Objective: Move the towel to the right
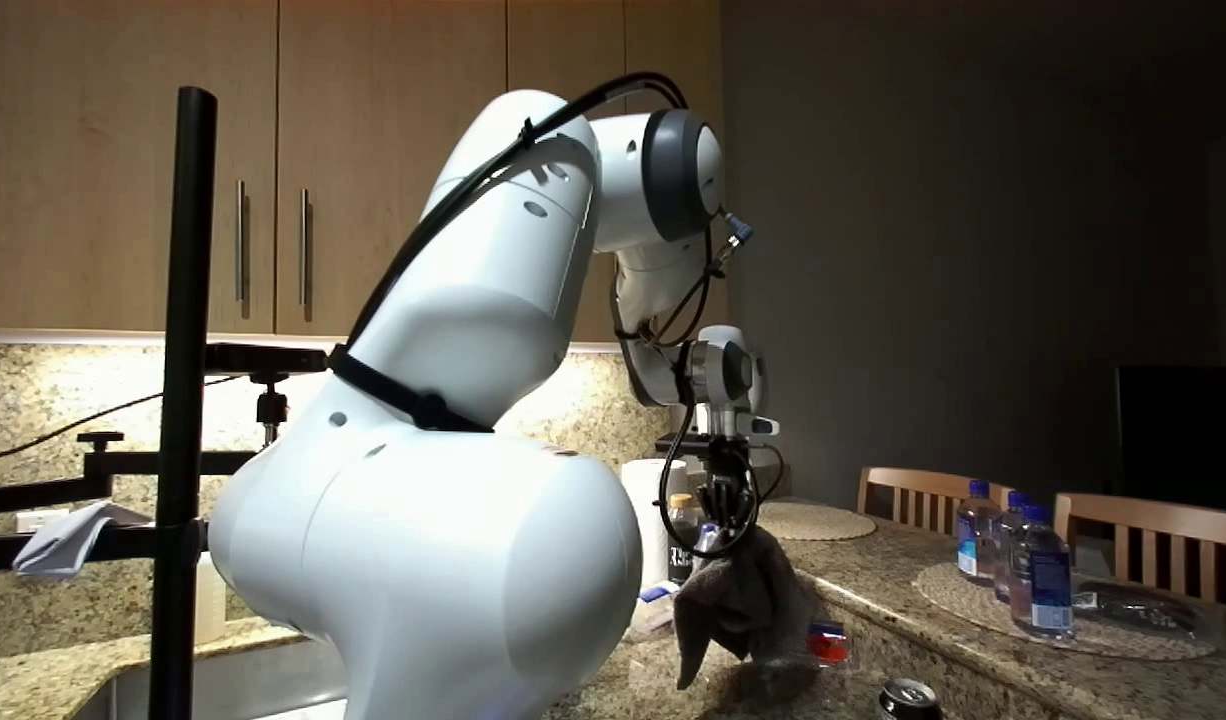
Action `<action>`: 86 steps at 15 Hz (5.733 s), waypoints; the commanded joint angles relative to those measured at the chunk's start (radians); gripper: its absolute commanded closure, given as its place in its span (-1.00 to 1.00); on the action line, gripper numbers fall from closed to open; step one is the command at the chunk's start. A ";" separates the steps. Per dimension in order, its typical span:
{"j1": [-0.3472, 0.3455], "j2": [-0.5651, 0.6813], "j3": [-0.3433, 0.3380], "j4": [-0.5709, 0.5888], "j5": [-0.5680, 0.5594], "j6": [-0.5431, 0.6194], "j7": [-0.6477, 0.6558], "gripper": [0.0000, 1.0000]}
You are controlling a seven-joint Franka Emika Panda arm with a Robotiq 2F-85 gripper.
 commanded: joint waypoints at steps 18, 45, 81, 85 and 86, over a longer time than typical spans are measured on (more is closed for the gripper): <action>-0.169 -0.022 -0.116 0.180 -0.082 -0.267 -0.082 0.82; -0.303 -0.251 -0.166 -0.449 -0.020 0.266 0.286 0.83; -0.282 -0.450 -0.022 -0.436 0.099 -0.035 -0.213 -1.00; -0.289 -0.441 -0.026 -0.424 0.080 -0.049 -0.321 -1.00; -0.289 -0.440 -0.027 -0.428 0.085 -0.045 -0.351 -1.00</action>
